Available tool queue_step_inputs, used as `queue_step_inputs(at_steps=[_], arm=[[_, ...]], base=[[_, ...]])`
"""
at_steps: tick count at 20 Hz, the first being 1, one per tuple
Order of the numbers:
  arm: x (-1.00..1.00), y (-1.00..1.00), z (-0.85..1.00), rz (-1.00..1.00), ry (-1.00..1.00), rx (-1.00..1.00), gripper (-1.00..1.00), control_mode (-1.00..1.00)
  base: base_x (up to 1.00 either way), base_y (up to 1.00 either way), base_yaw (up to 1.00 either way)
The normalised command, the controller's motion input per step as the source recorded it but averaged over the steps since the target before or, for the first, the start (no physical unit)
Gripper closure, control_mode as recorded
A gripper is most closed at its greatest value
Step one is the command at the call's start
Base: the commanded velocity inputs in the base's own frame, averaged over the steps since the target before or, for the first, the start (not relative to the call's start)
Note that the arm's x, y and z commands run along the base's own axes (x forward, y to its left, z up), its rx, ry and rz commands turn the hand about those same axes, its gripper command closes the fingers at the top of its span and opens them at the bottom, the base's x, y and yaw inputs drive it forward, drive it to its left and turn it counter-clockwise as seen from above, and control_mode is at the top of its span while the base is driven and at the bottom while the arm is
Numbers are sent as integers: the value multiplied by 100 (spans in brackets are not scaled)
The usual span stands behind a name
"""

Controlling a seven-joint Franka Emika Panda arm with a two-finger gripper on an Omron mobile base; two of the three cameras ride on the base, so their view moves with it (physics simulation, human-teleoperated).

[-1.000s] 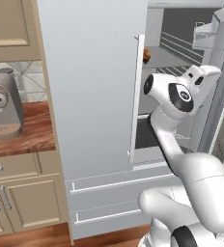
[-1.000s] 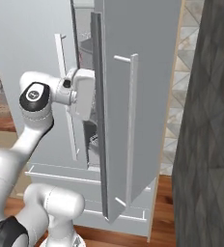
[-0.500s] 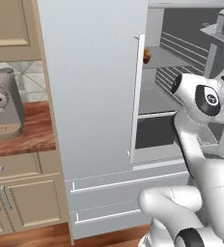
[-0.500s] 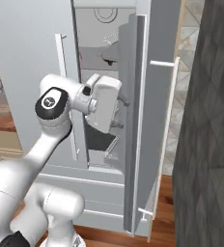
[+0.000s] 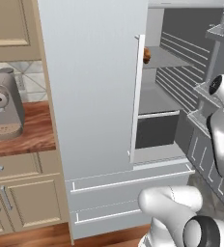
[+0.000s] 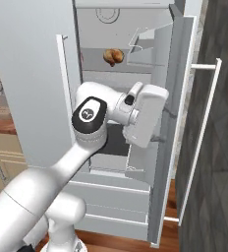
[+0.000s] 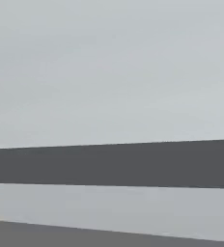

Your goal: Gather the avocado and eggplant from the fridge and place them on a tray on the dining counter. Then gather the steak and chicken drumstick from the fridge and place them on the other tray.

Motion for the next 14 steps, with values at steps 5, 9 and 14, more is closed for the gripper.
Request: queue_step_inputs(at_steps=[5, 9, 14], arm=[[0, -75, 0, 0, -2, 0, -100, -100], [-52, -13, 1, 1, -14, -1, -100, -100], [-97, 77, 0, 6, -7, -3, -100, -100]], base=[[0, 0, 0], [0, 0, 0], [0, 0, 0]])
